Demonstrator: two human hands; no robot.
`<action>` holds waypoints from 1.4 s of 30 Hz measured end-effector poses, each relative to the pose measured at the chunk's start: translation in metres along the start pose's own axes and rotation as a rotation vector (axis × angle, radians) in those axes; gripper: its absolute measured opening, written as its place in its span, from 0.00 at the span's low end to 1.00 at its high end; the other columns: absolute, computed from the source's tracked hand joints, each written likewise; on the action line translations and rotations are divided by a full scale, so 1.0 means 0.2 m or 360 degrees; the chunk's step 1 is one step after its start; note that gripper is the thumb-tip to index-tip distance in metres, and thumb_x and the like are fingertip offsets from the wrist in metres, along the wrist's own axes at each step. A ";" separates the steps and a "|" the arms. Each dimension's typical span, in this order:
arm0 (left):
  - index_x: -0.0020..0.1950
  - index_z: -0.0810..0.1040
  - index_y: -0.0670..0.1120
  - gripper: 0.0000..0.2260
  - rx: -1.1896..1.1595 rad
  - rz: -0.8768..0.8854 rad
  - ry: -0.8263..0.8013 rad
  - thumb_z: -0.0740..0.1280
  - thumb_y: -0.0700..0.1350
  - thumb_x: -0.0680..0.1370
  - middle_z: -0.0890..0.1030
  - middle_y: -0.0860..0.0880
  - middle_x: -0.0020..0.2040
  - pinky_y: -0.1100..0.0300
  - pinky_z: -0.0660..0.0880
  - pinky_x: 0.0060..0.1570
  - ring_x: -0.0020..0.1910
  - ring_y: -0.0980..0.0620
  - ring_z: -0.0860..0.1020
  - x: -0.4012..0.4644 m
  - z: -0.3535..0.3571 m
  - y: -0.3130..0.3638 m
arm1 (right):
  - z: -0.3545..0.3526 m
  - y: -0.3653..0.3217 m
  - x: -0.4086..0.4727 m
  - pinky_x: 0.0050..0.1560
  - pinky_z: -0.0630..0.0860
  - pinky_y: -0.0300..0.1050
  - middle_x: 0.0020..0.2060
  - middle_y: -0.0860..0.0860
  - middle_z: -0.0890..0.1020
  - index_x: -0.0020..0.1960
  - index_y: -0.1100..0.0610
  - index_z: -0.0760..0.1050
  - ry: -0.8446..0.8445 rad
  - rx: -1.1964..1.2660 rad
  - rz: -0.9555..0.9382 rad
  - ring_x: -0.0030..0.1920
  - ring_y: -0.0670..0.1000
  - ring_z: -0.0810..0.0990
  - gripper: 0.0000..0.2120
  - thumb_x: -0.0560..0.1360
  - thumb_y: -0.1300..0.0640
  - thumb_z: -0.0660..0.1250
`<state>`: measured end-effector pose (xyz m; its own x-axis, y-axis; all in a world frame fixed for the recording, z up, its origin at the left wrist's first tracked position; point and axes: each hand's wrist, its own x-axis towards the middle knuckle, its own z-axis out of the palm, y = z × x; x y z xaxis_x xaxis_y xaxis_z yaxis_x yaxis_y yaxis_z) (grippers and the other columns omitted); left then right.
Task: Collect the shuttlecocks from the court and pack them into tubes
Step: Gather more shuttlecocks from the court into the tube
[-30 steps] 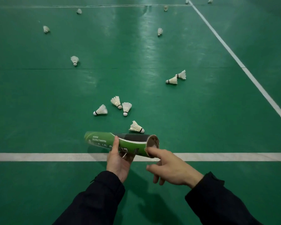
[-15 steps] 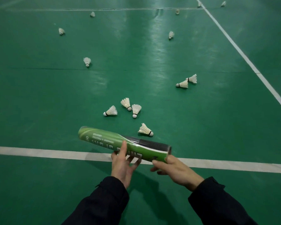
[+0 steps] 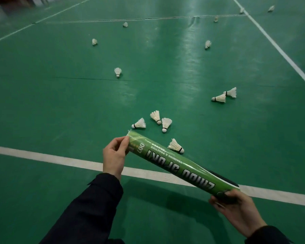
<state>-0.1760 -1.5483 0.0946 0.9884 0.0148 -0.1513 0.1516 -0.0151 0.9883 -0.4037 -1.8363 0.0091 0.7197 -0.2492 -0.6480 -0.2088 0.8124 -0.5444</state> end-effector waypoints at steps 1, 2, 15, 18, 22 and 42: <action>0.52 0.83 0.47 0.04 0.0108 0.0044 -0.0004 0.68 0.43 0.82 0.84 0.46 0.54 0.49 0.78 0.64 0.58 0.48 0.80 0.04 0.00 -0.01 | -0.01 -0.01 0.02 0.47 0.83 0.57 0.45 0.65 0.82 0.52 0.65 0.73 -0.0017 -0.0006 -0.0013 0.43 0.65 0.83 0.29 0.57 0.58 0.80; 0.57 0.83 0.49 0.05 0.0133 0.0039 0.0006 0.69 0.44 0.82 0.83 0.47 0.58 0.46 0.77 0.66 0.62 0.48 0.79 0.07 0.01 -0.04 | -0.01 -0.04 0.05 0.50 0.82 0.59 0.44 0.64 0.83 0.50 0.65 0.74 -0.0044 -0.0017 -0.0040 0.43 0.64 0.84 0.34 0.49 0.56 0.85; 0.73 0.73 0.45 0.31 -0.0810 -0.0932 0.0168 0.74 0.58 0.76 0.82 0.41 0.66 0.49 0.83 0.50 0.63 0.44 0.82 0.39 0.02 -0.07 | 0.89 -0.16 0.30 0.33 0.78 0.48 0.42 0.55 0.84 0.47 0.58 0.81 -0.0331 -0.1054 -0.0946 0.34 0.53 0.82 0.15 0.78 0.48 0.63; 0.72 0.73 0.44 0.29 -0.0875 -0.0956 0.0269 0.73 0.58 0.76 0.82 0.40 0.66 0.48 0.82 0.53 0.63 0.43 0.82 0.45 -0.09 -0.12 | 0.87 -0.14 0.62 0.47 0.81 0.47 0.54 0.52 0.85 0.54 0.52 0.79 0.0109 -0.1655 -0.1046 0.44 0.47 0.83 0.07 0.82 0.57 0.62; 0.69 0.76 0.43 0.27 -0.0847 -0.1016 0.0280 0.69 0.60 0.78 0.84 0.40 0.62 0.51 0.84 0.51 0.61 0.44 0.82 0.49 -0.18 -0.20 | 0.82 0.00 1.12 0.58 0.78 0.46 0.81 0.44 0.59 0.79 0.50 0.63 0.0015 -0.2899 -0.0875 0.62 0.51 0.80 0.28 0.81 0.66 0.58; 0.65 0.77 0.44 0.24 -0.1028 -0.1085 0.0068 0.67 0.62 0.79 0.83 0.40 0.60 0.55 0.85 0.45 0.57 0.46 0.82 0.49 -0.13 -0.34 | 1.13 0.04 0.22 0.46 0.77 0.42 0.42 0.45 0.82 0.48 0.52 0.80 -0.0394 -0.1276 -0.1662 0.42 0.50 0.80 0.07 0.75 0.62 0.72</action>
<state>-0.0908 -1.5202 0.0122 0.6855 -0.1472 -0.7130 0.6488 0.5680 0.5065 -0.2248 -1.7219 0.0971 0.8616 -0.3885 0.3265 0.2419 -0.2513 -0.9372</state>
